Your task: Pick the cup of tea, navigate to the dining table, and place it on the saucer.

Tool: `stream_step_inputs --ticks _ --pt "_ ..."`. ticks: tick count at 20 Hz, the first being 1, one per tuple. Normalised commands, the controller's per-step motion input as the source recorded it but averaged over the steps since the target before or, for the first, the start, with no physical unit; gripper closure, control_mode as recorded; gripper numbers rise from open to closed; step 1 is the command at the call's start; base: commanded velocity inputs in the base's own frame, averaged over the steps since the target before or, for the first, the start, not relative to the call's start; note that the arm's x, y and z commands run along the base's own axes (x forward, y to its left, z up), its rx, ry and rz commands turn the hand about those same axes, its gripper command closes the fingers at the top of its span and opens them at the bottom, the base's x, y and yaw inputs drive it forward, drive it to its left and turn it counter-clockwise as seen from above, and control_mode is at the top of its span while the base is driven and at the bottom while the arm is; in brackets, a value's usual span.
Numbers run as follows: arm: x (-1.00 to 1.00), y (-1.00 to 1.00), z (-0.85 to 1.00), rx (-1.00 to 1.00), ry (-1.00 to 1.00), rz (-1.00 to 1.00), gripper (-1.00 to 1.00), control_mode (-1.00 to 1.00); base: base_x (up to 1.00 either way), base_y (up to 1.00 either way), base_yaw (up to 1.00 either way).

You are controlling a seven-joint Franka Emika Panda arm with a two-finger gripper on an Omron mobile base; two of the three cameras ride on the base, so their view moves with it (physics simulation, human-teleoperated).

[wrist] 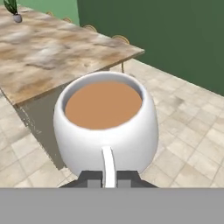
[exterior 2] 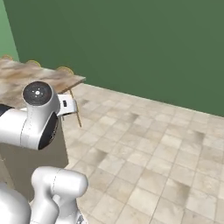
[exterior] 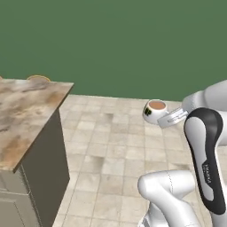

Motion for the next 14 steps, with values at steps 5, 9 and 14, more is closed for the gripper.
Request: stream_step_inputs --ticks 5,9,14 --pt "0.0 0.0 0.0 0.0 0.0 0.0 1.0 1.0 1.0 0.0 -0.21" --pt "0.0 0.0 0.0 0.0 0.0 0.0 1.0 1.0 1.0 -0.01 -0.15" --pt "0.0 0.0 0.0 0.0 0.0 0.0 1.0 1.0 1.0 -0.03 -0.03"
